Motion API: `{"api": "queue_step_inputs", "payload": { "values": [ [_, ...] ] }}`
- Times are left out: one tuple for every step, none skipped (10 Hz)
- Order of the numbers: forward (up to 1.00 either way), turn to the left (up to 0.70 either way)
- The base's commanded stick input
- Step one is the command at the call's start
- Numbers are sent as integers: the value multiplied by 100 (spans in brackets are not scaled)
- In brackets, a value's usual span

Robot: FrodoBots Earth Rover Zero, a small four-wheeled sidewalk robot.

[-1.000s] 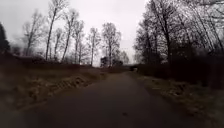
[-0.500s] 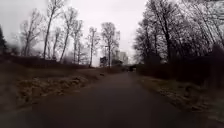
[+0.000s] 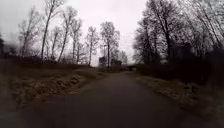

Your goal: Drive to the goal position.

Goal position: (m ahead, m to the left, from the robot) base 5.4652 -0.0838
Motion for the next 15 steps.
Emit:
{"api": "queue_step_inputs", "payload": {
  "values": [
    [70,0],
    [70,0],
    [70,0],
    [70,0],
    [70,0],
    [70,0],
    [70,0],
    [70,0],
    [70,0],
    [70,0],
    [70,0],
    [70,0],
    [70,0],
    [70,0],
    [70,0]
  ]
}}
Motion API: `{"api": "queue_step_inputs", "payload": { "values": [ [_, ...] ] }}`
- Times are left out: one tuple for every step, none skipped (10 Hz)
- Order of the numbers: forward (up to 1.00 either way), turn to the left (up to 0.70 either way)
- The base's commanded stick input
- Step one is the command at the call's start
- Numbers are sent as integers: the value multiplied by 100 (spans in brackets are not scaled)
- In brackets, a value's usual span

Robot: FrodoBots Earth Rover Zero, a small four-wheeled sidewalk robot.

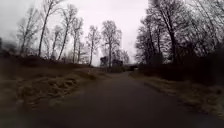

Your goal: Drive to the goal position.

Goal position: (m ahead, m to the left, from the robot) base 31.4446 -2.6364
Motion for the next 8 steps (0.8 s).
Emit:
{"api": "queue_step_inputs", "payload": {
  "values": [
    [70,0],
    [70,0],
    [70,0],
    [70,0],
    [70,0],
    [70,0],
    [70,0],
    [70,0]
  ]
}}
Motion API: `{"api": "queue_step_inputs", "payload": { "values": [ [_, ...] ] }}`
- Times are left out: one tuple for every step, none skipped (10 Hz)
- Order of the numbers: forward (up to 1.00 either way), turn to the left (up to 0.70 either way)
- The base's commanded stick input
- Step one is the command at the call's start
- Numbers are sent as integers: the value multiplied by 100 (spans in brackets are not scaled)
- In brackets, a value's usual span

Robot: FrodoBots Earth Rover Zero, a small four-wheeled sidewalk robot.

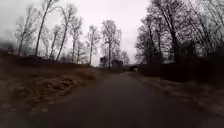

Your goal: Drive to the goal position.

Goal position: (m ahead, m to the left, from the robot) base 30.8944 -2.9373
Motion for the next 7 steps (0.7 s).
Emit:
{"api": "queue_step_inputs", "payload": {
  "values": [
    [70,0],
    [70,0],
    [70,0],
    [70,0],
    [70,0],
    [70,0],
    [70,0]
  ]
}}
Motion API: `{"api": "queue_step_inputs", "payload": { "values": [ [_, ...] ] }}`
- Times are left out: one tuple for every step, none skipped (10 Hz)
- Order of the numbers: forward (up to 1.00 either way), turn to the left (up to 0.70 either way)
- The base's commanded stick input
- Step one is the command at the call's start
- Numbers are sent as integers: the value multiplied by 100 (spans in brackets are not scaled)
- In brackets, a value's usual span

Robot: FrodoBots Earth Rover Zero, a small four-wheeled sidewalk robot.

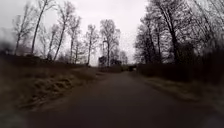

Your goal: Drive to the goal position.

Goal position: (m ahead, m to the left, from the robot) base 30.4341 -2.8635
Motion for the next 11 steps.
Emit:
{"api": "queue_step_inputs", "payload": {
  "values": [
    [70,0],
    [70,0],
    [70,0],
    [70,0],
    [70,0],
    [70,0],
    [70,0],
    [70,0],
    [70,0],
    [70,0],
    [70,0]
  ]
}}
